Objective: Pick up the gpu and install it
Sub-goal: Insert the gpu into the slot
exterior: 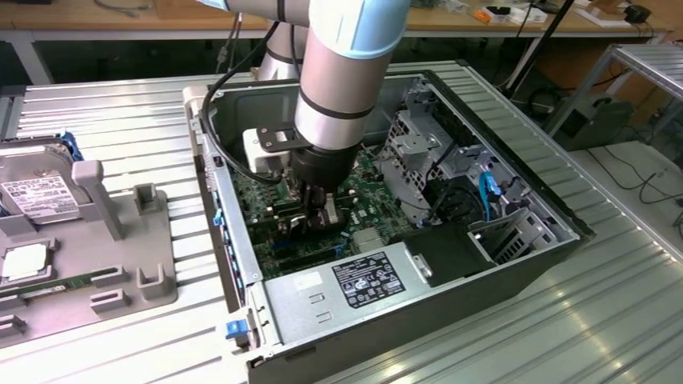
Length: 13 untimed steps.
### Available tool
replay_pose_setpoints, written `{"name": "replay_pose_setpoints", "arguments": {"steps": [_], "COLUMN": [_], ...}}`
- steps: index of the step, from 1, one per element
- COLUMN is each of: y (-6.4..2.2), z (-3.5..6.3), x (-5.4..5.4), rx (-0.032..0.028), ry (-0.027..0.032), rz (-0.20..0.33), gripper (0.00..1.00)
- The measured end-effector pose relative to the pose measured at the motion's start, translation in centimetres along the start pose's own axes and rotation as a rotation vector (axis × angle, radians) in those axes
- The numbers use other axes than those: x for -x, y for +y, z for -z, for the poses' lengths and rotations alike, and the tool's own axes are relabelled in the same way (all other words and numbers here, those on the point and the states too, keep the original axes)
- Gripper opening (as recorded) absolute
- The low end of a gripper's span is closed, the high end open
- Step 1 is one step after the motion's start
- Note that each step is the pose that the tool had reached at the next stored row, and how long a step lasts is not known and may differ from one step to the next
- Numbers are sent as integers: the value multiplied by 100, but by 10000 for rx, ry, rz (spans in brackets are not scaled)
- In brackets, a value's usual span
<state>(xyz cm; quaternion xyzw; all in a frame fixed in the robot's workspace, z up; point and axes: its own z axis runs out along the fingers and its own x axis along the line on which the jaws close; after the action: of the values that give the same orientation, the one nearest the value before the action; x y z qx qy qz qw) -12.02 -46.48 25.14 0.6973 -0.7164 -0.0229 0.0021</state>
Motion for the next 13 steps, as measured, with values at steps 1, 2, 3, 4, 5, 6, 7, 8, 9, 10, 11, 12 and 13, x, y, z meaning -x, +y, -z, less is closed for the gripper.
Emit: {"name": "replay_pose_setpoints", "arguments": {"steps": [1,2,3,4,5,6,7,8,9,10,11,12,13], "y": [2,2,0,0,0,2,3,5,6,8,11,14,14], "z": [-7,-6,0,-1,1,42,92,137,173,236,305,371,375], "x": [1,1,0,0,0,1,3,4,5,8,18,37,50], "rx": [-2,-6,0,-1,0,2,1,-1,-1,0,0,-1,-3], "ry": [-17,-11,0,-1,0,4,1,-2,-1,-1,-1,-1,29], "rz": [-5,-4,0,0,0,-1,-1,-2,-3,-2,-1,-2,-2], "gripper": [27,34,34,46,46,53,53,53,53,53,53,53,53]}}
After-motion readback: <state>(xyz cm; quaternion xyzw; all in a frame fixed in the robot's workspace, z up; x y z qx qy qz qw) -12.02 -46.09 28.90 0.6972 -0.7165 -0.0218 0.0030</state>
